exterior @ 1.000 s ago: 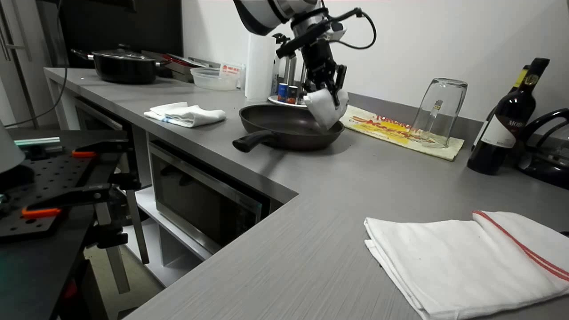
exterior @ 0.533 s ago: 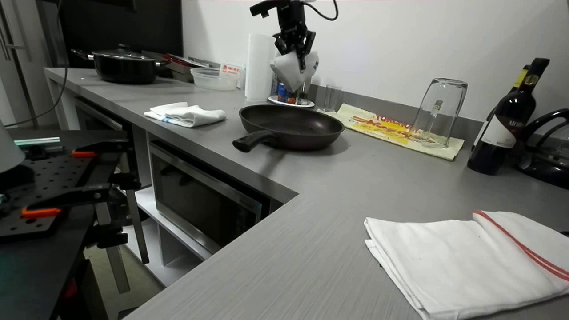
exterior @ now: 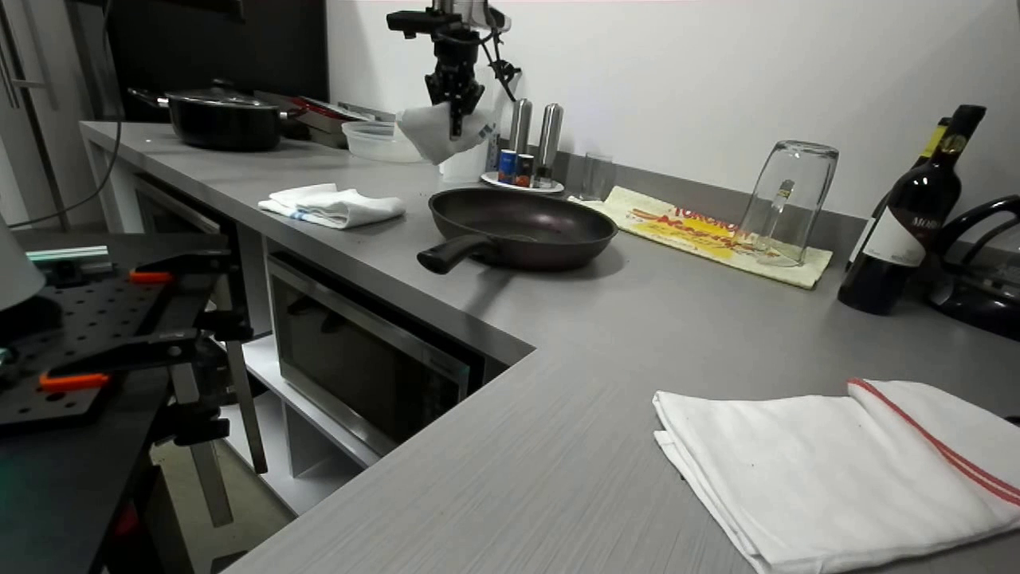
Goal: Pick the cloth and wipe the pan
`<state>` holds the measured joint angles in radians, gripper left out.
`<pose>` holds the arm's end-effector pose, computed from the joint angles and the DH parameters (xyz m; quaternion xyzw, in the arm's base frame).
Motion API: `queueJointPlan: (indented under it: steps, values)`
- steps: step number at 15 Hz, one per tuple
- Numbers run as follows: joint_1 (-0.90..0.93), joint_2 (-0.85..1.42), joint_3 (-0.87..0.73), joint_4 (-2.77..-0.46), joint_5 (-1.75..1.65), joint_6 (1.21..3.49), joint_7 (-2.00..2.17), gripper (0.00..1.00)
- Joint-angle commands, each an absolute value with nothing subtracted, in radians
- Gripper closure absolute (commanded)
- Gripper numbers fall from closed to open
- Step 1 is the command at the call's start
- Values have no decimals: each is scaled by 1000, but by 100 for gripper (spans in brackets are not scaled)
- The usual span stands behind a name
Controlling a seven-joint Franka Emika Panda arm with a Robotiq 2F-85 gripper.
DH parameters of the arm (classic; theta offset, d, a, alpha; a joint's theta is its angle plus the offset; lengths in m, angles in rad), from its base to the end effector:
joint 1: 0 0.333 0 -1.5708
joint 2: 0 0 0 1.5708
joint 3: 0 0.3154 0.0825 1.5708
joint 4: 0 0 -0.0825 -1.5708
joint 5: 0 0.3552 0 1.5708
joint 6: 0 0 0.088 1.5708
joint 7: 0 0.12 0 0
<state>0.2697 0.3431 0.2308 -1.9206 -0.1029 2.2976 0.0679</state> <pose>0.5331 0.2795 0.3269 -0.9705 -0.2399 -0.0217 0.0055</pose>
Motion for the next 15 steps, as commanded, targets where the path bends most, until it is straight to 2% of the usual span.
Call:
queueJointPlan:
  steps: [1,9,15]
  values:
    - [303,365,248,-1939,-57,2333,109,95]
    - [400,458,213,-1958,-117,2461,240,95]
    - [428,484,201,-1962,-111,2465,270,95]
